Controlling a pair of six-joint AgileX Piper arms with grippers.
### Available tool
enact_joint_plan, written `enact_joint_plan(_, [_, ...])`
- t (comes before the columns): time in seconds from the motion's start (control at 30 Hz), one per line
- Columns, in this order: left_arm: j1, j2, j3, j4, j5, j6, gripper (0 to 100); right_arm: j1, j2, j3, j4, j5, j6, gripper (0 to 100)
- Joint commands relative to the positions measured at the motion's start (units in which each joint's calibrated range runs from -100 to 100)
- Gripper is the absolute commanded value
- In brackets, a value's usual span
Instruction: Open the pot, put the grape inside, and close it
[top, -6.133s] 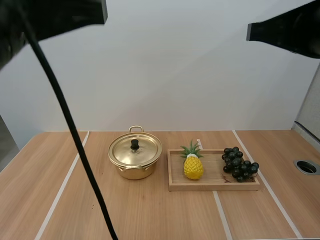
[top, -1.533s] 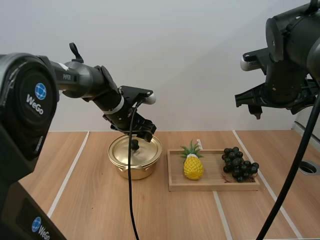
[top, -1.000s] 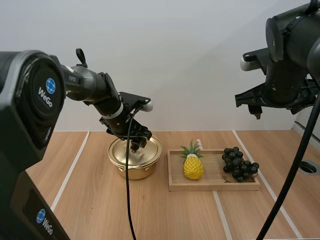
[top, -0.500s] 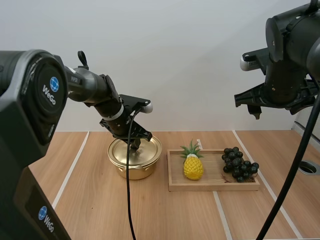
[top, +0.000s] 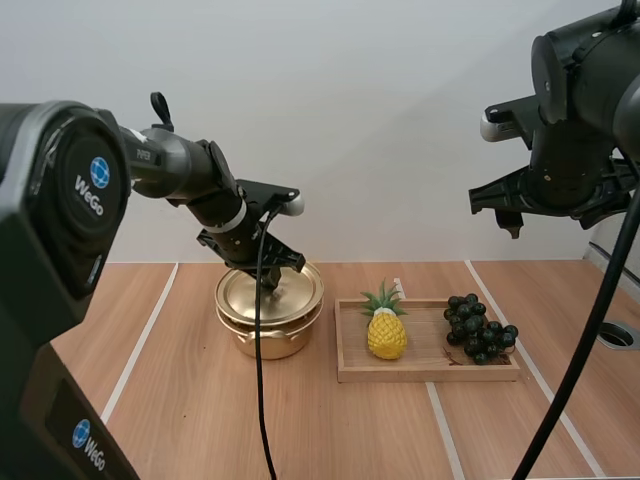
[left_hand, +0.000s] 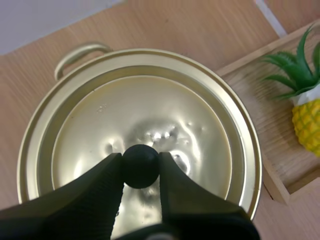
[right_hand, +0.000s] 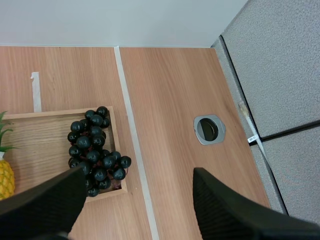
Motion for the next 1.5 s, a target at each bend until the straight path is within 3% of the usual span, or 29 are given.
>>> enact_joint_plan(0.0, [-0.13,-3.48,-2.57,0.28,-1.52,-2.53,1,-0.25,-0.53,0.19,0.54,0.00,-0.08,100])
enact_joint_plan(0.37, [-0.13,-17.88,-7.94,1.44,-2.72,-4.85,1,-0.25,-0.53,0.19,2.59,0.00,-0.08,100])
enact_joint_plan(0.73, [-0.13,-33.20,-8.26,13.17,-21.55,-8.26,0,-0.25,-0.53,0.19,2.59,0.00,-0.08,100])
enact_joint_plan(0.83, [-0.13,-35.77,-10.04,13.82,-22.04,-8.26,0,-0.25,-0.53,0.19,2.59,0.00,-0.08,100])
enact_joint_plan(1.47, [-0.13,-41.49,-38.32,14.12,-13.99,-10.78,0,-0.25,-0.41,0.19,2.59,-0.75,-0.18,100])
